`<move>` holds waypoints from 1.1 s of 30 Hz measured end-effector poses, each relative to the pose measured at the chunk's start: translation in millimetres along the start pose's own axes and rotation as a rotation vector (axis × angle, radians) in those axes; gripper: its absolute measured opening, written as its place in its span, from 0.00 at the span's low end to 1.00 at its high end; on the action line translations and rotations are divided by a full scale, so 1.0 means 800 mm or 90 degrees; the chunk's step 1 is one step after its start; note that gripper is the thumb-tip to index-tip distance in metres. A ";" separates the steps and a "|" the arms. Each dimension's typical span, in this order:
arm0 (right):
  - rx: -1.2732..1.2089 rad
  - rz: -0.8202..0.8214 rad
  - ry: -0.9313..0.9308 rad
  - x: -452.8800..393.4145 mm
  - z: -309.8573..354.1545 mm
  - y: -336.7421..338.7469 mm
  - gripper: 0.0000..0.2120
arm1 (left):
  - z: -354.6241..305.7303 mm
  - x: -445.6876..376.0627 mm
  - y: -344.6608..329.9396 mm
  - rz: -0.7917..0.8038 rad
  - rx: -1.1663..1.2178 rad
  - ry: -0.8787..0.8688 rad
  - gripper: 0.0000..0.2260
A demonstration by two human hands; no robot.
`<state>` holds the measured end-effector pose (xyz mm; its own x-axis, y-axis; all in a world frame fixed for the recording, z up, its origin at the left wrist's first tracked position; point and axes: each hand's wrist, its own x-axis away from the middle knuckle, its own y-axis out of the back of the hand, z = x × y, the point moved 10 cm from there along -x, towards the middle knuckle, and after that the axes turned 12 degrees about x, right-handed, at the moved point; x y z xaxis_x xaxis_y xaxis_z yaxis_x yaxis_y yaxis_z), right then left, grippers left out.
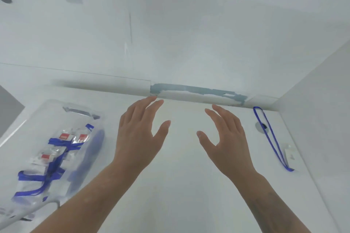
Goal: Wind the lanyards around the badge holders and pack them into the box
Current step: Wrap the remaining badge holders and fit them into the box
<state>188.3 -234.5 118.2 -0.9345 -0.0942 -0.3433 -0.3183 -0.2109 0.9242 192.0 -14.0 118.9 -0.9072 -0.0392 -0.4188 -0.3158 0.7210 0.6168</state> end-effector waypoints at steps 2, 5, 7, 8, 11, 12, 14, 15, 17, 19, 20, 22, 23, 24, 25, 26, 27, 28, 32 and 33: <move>-0.013 0.005 -0.005 -0.001 -0.057 0.010 0.27 | -0.040 -0.006 -0.041 0.001 -0.001 0.008 0.22; -0.019 0.022 -0.018 0.004 -0.122 0.018 0.26 | -0.085 -0.003 -0.090 0.020 -0.004 0.017 0.22; -0.024 0.027 -0.025 0.007 -0.161 0.022 0.26 | -0.110 0.002 -0.121 0.039 -0.001 0.032 0.22; -0.029 0.029 -0.030 0.008 -0.183 0.023 0.26 | -0.122 0.002 -0.139 0.047 0.000 0.036 0.22; -0.026 0.038 -0.046 0.010 -0.223 0.020 0.25 | -0.142 0.002 -0.180 0.073 0.005 0.036 0.21; -0.022 0.040 -0.053 0.011 -0.234 0.018 0.24 | -0.146 0.001 -0.192 0.081 0.008 0.036 0.21; -0.009 0.049 -0.077 0.018 -0.265 0.012 0.23 | -0.159 0.000 -0.225 0.103 0.018 0.034 0.21; -0.009 0.050 -0.084 0.021 -0.275 0.008 0.23 | -0.163 0.001 -0.238 0.113 0.021 0.038 0.21; -0.012 0.054 -0.112 0.028 -0.304 0.004 0.22 | -0.174 0.000 -0.269 0.139 0.029 0.037 0.21; -0.013 0.061 -0.162 0.034 -0.345 -0.004 0.22 | -0.186 -0.002 -0.311 0.181 0.031 0.033 0.20; -0.014 0.064 -0.193 0.039 -0.364 -0.008 0.22 | -0.188 -0.001 -0.332 0.208 0.033 0.039 0.20; -0.016 0.083 -0.267 0.053 -0.409 -0.016 0.21 | -0.196 0.003 -0.375 0.257 0.037 0.045 0.20; -0.016 0.095 -0.298 0.060 -0.428 -0.021 0.21 | -0.200 0.006 -0.396 0.279 0.040 0.050 0.20; -0.016 0.110 -0.323 0.067 -0.445 -0.027 0.20 | -0.203 0.008 -0.413 0.296 0.045 0.057 0.20; -0.012 0.126 -0.349 0.075 -0.466 -0.033 0.20 | -0.208 0.011 -0.435 0.314 0.052 0.064 0.20; -0.008 0.137 -0.372 0.081 -0.484 -0.039 0.20 | -0.213 0.012 -0.455 0.329 0.063 0.071 0.20; -0.004 0.143 -0.394 0.086 -0.502 -0.045 0.20 | -0.217 0.014 -0.475 0.345 0.074 0.080 0.20; -0.001 0.148 -0.422 0.092 -0.523 -0.052 0.21 | -0.222 0.017 -0.498 0.360 0.085 0.090 0.20; 0.004 0.171 -0.508 0.112 -0.583 -0.084 0.23 | -0.232 0.033 -0.581 0.419 0.116 0.156 0.20; 0.007 0.178 -0.519 0.115 -0.594 -0.093 0.24 | -0.233 0.039 -0.603 0.433 0.116 0.177 0.19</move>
<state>201.5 -689.8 -61.8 -0.7998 0.5878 0.1212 -0.0568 -0.2752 0.9597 264.4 -491.5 -67.3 -0.9301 0.2995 0.2124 0.3672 0.7507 0.5492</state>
